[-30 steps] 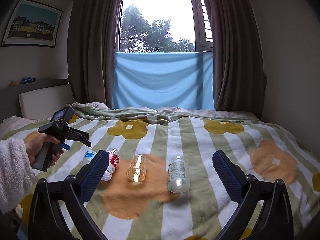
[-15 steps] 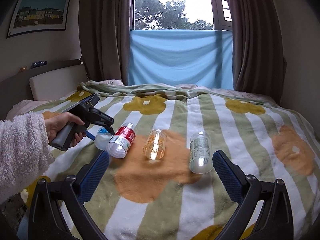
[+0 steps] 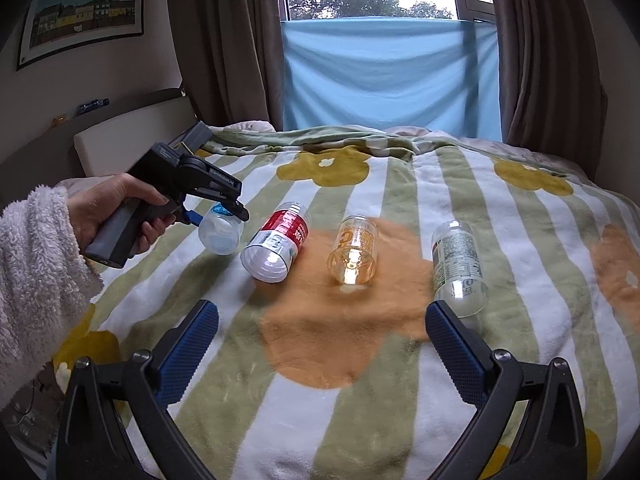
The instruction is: Flip cup upside down
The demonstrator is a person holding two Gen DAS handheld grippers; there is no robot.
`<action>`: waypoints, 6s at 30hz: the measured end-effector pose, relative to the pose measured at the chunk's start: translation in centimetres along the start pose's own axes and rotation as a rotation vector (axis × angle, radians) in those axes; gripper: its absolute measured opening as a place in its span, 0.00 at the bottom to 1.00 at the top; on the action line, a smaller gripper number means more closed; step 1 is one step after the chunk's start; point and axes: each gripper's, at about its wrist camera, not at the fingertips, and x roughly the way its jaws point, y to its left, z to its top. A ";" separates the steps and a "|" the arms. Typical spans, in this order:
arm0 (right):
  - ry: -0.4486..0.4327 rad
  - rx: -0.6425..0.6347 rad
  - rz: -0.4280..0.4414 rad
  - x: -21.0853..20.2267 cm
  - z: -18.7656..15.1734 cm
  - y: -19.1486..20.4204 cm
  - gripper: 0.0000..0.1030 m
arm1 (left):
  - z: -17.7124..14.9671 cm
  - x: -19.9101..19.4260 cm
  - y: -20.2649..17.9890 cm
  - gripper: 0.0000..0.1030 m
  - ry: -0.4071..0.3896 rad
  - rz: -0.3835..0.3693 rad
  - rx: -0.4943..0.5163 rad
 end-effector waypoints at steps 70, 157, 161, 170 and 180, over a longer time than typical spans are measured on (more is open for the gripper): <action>1.103 0.252 0.053 18.7 1.0 -0.1 0.80 | -24.6 -12.0 -3.3 1.00 -0.270 -0.063 0.299; -0.265 -0.006 -0.297 -13.4 6.1 1.7 1.00 | -25.6 -26.0 -9.0 1.00 -0.918 0.019 0.380; -0.282 0.012 -0.298 -13.4 5.5 1.3 1.00 | -26.5 -25.5 -9.0 1.00 -0.928 0.037 0.379; -0.341 0.006 -0.331 -14.7 5.8 1.7 1.00 | -27.0 -25.7 -8.3 1.00 -0.956 0.016 0.344; -0.342 0.000 -0.336 -14.7 5.8 1.8 1.00 | -27.3 -25.9 -8.8 1.00 -0.961 0.010 0.354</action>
